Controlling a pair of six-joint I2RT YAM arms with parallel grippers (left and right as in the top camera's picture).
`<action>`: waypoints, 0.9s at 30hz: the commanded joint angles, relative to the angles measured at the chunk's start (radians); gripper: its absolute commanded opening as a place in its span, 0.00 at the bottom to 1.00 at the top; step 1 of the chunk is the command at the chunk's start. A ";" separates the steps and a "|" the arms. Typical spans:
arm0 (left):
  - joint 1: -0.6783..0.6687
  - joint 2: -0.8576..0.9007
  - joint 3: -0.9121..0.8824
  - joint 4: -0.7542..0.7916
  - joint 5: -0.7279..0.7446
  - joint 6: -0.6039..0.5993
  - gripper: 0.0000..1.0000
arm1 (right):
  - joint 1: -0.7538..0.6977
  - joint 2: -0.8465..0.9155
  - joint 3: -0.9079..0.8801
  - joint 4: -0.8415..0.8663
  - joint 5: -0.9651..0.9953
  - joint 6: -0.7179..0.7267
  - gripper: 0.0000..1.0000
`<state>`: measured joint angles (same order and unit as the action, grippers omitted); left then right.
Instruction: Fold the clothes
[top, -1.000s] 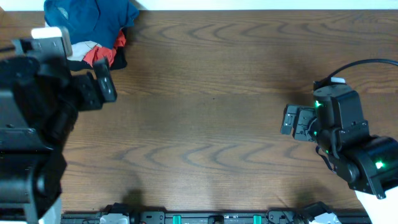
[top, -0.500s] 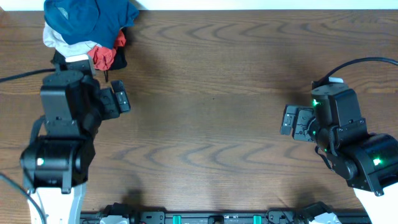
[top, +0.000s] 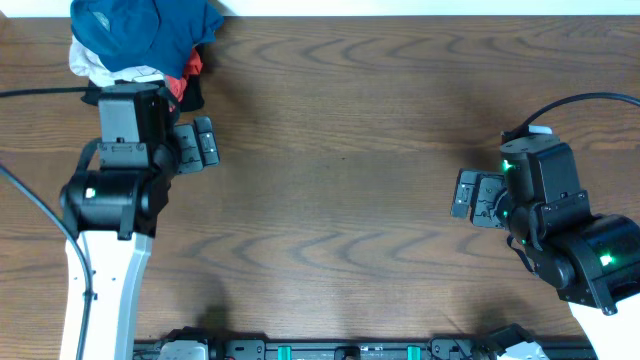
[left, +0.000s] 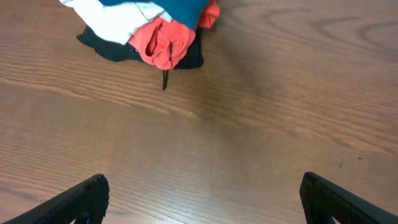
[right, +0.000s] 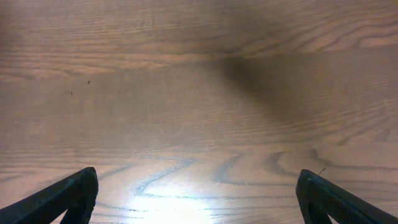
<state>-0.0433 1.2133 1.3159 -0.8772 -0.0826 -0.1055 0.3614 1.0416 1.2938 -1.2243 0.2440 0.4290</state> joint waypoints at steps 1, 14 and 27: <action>-0.004 0.028 0.000 0.004 -0.015 -0.009 0.98 | -0.001 0.002 -0.001 -0.002 0.018 0.000 0.99; -0.004 0.065 0.000 0.016 -0.015 -0.009 0.98 | -0.001 0.002 -0.001 -0.002 0.018 0.000 0.99; -0.004 0.065 0.000 0.016 -0.015 -0.009 0.98 | -0.001 0.008 -0.001 -0.002 0.014 0.000 0.99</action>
<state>-0.0433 1.2736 1.3159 -0.8631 -0.0826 -0.1055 0.3614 1.0473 1.2938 -1.2255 0.2440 0.4290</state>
